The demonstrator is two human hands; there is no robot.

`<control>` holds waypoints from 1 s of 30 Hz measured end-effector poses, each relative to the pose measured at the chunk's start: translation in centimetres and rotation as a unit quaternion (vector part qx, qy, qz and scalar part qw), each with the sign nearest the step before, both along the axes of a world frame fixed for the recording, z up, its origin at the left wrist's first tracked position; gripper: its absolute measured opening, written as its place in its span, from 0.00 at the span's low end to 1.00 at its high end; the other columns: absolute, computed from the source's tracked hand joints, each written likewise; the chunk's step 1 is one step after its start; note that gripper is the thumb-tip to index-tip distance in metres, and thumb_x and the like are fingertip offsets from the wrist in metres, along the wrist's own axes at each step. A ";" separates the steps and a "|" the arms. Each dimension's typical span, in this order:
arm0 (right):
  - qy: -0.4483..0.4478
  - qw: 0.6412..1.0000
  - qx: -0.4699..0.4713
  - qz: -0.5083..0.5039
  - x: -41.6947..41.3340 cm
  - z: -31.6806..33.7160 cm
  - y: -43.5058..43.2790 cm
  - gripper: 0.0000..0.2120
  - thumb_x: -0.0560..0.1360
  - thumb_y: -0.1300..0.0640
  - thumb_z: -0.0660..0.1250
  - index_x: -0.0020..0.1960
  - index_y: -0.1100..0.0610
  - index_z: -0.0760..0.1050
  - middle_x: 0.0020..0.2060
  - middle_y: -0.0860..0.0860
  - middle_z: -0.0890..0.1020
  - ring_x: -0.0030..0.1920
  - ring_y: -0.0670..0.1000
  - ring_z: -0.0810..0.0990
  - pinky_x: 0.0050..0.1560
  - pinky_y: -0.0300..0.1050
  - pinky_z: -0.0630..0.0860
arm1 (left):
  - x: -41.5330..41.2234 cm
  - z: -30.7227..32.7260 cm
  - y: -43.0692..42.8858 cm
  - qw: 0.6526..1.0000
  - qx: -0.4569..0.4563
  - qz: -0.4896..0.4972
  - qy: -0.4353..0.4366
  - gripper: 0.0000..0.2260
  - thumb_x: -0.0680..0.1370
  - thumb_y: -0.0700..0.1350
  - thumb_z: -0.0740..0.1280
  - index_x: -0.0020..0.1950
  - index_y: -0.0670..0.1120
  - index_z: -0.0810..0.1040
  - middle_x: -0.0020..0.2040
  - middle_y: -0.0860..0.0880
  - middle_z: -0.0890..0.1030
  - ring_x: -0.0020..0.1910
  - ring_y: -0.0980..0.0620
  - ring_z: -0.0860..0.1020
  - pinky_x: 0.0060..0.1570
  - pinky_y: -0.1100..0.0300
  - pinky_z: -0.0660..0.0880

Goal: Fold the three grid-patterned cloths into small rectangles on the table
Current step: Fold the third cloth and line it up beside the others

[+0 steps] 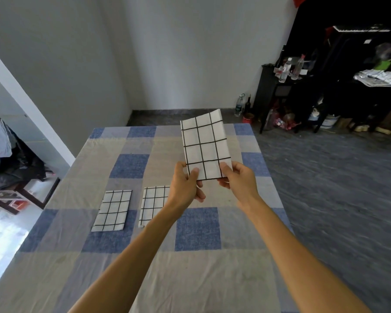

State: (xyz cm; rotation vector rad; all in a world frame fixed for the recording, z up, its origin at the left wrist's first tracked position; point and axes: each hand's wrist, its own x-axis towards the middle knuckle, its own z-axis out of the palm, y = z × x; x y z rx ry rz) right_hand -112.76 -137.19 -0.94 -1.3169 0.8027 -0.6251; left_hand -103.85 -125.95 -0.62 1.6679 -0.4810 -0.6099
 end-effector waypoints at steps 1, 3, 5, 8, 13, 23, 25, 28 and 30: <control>0.000 1.000 0.007 0.000 0.0 -0.1 0.0 0.05 0.78 0.56 0.65 0.49 0.55 0.80 0.45 0.53 0.85 0.43 0.51 0.83 0.39 0.40 0.79 | 0.1 -0.1 0.0 1.000 0.000 -0.001 -0.018 0.11 0.82 0.46 0.57 0.64 0.48 0.61 0.36 0.44 0.76 0.26 0.48 0.78 0.29 0.55 0.79; 0.000 1.000 0.020 0.003 0.0 -0.1 -0.1 0.06 0.78 0.55 0.65 0.49 0.55 0.80 0.44 0.52 0.85 0.43 0.51 0.83 0.41 0.42 0.80 | 0.1 -0.1 -0.1 0.999 -0.012 0.004 -0.048 0.10 0.82 0.45 0.56 0.62 0.47 0.62 0.33 0.45 0.74 0.26 0.50 0.76 0.28 0.56 0.78; 0.013 0.999 0.028 0.016 0.1 0.0 -0.1 0.08 0.79 0.53 0.64 0.49 0.55 0.80 0.43 0.51 0.85 0.42 0.50 0.83 0.44 0.44 0.81 | 0.1 -0.1 -0.2 0.997 -0.026 0.016 -0.076 0.07 0.82 0.44 0.55 0.60 0.47 0.63 0.32 0.45 0.74 0.25 0.51 0.75 0.27 0.57 0.77; 0.015 1.000 0.008 0.018 0.1 -0.1 -0.2 0.09 0.79 0.54 0.64 0.48 0.57 0.80 0.43 0.53 0.85 0.41 0.50 0.83 0.43 0.43 0.81 | 0.1 -0.1 -0.2 0.995 -0.043 0.031 -0.090 0.05 0.82 0.43 0.56 0.58 0.47 0.63 0.32 0.45 0.74 0.24 0.51 0.74 0.27 0.56 0.75; 0.014 0.995 -0.091 -0.034 0.0 0.0 -0.6 0.11 0.78 0.55 0.65 0.45 0.61 0.80 0.40 0.58 0.84 0.41 0.56 0.82 0.44 0.51 0.80 | -0.1 -0.6 0.1 0.996 -0.053 0.029 -0.059 0.07 0.81 0.44 0.60 0.58 0.50 0.65 0.38 0.45 0.81 0.29 0.45 0.78 0.33 0.51 0.79; 0.096 0.903 -0.418 -0.023 0.4 2.7 -2.9 0.08 0.79 0.52 0.64 0.45 0.54 0.79 0.36 0.44 0.80 0.35 0.43 0.76 0.33 0.37 0.69 | -0.3 -1.1 0.7 0.969 -0.016 0.193 -0.155 0.13 0.78 0.47 0.65 0.60 0.51 0.67 0.50 0.50 0.77 0.45 0.54 0.77 0.43 0.61 0.76; 0.175 0.856 -0.485 0.029 0.3 3.4 -3.9 0.11 0.79 0.52 0.63 0.43 0.56 0.79 0.35 0.47 0.81 0.36 0.47 0.76 0.33 0.44 0.70 | 0.6 -0.1 0.8 0.931 -0.009 0.145 -0.336 0.14 0.78 0.46 0.66 0.63 0.48 0.70 0.56 0.51 0.75 0.53 0.54 0.73 0.53 0.61 0.71; 0.262 0.801 -0.526 0.113 0.6 4.3 -4.1 0.12 0.79 0.51 0.62 0.43 0.54 0.80 0.37 0.47 0.82 0.39 0.49 0.78 0.38 0.46 0.72 | 2.0 1.8 -0.1 0.833 0.055 0.009 -0.550 0.15 0.77 0.48 0.67 0.63 0.46 0.74 0.61 0.47 0.76 0.61 0.49 0.72 0.62 0.55 0.65; 0.274 0.792 -0.525 0.146 0.7 4.7 -3.5 0.12 0.79 0.51 0.61 0.42 0.52 0.80 0.37 0.45 0.82 0.38 0.47 0.78 0.38 0.45 0.72 | 2.8 2.5 -1.0 0.777 0.117 -0.055 -0.616 0.15 0.77 0.49 0.67 0.62 0.47 0.76 0.62 0.46 0.77 0.65 0.45 0.71 0.67 0.49 0.61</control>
